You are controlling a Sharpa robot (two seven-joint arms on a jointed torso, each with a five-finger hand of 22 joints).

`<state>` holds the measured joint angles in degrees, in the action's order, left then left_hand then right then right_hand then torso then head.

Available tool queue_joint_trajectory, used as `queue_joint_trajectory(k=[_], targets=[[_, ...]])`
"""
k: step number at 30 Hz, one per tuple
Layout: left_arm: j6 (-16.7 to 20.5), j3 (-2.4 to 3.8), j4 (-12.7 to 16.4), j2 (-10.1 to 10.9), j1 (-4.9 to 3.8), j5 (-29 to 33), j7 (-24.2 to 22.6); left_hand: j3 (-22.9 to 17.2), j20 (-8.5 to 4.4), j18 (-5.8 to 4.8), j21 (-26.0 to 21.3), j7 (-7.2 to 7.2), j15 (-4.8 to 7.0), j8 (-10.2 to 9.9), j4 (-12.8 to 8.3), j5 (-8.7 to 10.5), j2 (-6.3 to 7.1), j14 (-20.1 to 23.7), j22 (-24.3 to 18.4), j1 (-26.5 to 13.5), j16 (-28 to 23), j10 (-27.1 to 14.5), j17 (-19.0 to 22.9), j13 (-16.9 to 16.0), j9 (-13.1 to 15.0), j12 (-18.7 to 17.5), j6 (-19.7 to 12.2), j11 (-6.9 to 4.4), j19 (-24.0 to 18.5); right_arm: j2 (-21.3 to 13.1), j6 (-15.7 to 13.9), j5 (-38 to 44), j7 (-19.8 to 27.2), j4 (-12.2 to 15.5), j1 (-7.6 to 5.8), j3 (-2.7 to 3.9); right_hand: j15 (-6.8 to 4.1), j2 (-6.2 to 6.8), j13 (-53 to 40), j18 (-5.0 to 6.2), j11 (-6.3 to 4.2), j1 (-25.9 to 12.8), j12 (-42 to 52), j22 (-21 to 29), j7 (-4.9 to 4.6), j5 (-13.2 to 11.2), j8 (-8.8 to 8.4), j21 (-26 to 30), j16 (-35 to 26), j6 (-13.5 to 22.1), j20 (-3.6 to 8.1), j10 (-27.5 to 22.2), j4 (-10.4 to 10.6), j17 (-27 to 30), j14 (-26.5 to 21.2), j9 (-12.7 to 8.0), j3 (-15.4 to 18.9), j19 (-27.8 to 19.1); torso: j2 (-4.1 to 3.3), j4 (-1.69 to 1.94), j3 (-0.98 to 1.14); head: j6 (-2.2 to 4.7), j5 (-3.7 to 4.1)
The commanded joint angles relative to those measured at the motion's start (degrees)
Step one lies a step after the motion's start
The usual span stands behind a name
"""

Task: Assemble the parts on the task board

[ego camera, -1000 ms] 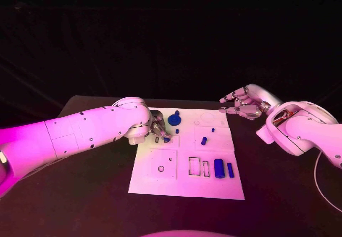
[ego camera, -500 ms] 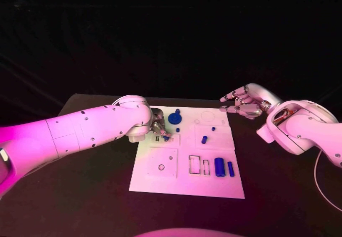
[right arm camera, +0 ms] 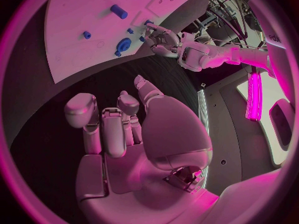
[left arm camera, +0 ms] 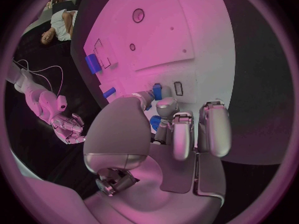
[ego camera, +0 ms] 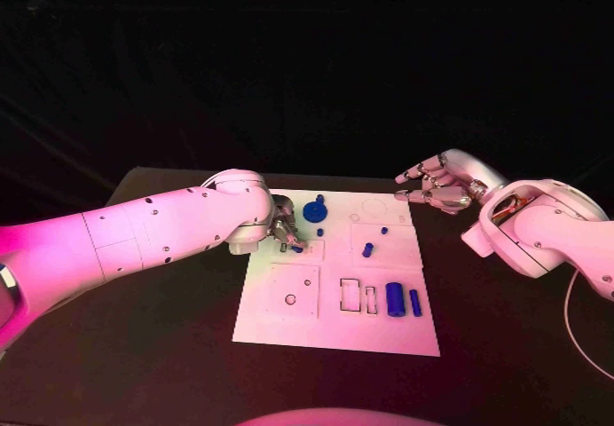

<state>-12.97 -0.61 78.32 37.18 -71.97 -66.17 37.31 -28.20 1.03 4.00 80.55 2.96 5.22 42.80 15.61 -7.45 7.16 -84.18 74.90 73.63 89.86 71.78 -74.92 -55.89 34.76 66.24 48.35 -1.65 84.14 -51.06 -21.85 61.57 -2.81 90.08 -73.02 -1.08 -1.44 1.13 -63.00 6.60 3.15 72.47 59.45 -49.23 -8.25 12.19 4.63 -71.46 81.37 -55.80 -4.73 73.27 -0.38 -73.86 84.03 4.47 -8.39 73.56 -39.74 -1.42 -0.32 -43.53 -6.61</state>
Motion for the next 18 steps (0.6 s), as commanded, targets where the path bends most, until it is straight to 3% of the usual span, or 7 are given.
queue_joint_trajectory(k=[1,7,10,13,18], targets=[[-3.08,-0.17,0.10,0.04,0.24,-0.55,0.48,-9.26,-0.07,-0.90,-0.18,-0.51,0.04,0.11,-9.05,-0.24,-0.43,-5.82,0.63,0.18,0.14,0.04,-15.08,-0.02,-0.01,-0.14,-0.06,-0.08,1.21,0.12,0.69,0.07,0.31,-0.11,0.05,0.00,0.13,-0.09,0.04,0.72,-0.03,-0.52,0.11,0.02,-0.07,0.16,0.26,0.29,-0.30,-0.30,0.03,0.21,0.28,0.05,2.65,0.06,-0.08,-0.43,-0.02,-0.02,0.01,-0.02,-0.06],[-2.82,-0.17,-0.12,-0.23,0.24,-0.22,0.52,-9.51,-0.08,-0.90,-0.22,-0.52,0.02,0.23,-9.03,-0.13,-0.42,-5.82,0.63,-0.44,0.14,0.16,-15.08,-0.10,0.12,-0.06,0.01,-0.05,1.22,0.17,0.68,0.07,0.31,-0.11,0.05,0.00,0.12,-0.18,0.02,0.73,-0.04,-0.57,0.14,0.12,-0.06,0.16,0.29,0.36,-0.32,-0.34,0.03,0.22,0.40,0.05,2.65,0.07,-0.07,-0.46,-0.01,0.02,0.06,-0.08,-0.14],[-2.52,-0.17,-0.51,-0.49,0.24,1.15,0.51,-9.25,-0.01,-0.95,-0.15,-0.63,-0.05,0.61,-7.01,0.05,-1.29,-5.82,0.82,-3.60,0.14,0.69,-15.08,-0.65,0.43,0.48,0.54,-0.06,1.31,0.15,0.58,0.07,0.34,-0.07,0.05,0.00,0.12,-0.22,0.11,0.74,-0.04,-0.59,0.05,0.17,-0.06,0.17,0.30,0.39,-0.35,-0.35,0.03,0.16,0.45,0.11,2.64,0.07,-0.06,-0.48,0.00,-0.01,0.09,-0.21,-0.24],[-2.34,-0.18,-0.93,-0.86,0.24,2.12,0.52,-8.09,-0.06,-0.96,-0.10,-0.84,0.06,0.83,-5.31,0.17,-1.35,-5.82,0.98,-6.59,0.14,0.91,-15.08,-1.06,0.65,0.94,0.91,-0.20,1.38,0.15,0.21,0.02,0.55,-0.01,0.05,0.00,0.11,-0.46,0.07,0.73,-0.04,-0.70,0.14,0.15,-0.04,0.25,0.33,0.41,-0.37,-0.40,0.04,0.19,0.71,0.09,2.66,0.08,-0.06,-0.45,-0.04,-0.01,0.09,-0.26,-0.30],[-2.43,-0.21,-1.82,-1.65,0.25,2.74,0.57,-7.77,-0.16,-0.95,-0.13,-0.96,0.18,0.90,-4.98,0.14,-1.61,-5.82,1.00,-7.54,0.14,0.98,-15.08,-1.31,0.78,1.19,1.02,-0.32,1.40,0.21,0.13,-0.06,0.57,-0.03,0.05,0.00,0.11,-0.57,0.06,0.73,-0.05,-0.71,0.18,0.16,-0.04,0.31,0.35,0.43,-0.37,-0.42,0.04,0.21,0.80,0.06,2.67,0.08,-0.08,-0.44,0.00,-0.06,0.12,-0.35,-0.43]])
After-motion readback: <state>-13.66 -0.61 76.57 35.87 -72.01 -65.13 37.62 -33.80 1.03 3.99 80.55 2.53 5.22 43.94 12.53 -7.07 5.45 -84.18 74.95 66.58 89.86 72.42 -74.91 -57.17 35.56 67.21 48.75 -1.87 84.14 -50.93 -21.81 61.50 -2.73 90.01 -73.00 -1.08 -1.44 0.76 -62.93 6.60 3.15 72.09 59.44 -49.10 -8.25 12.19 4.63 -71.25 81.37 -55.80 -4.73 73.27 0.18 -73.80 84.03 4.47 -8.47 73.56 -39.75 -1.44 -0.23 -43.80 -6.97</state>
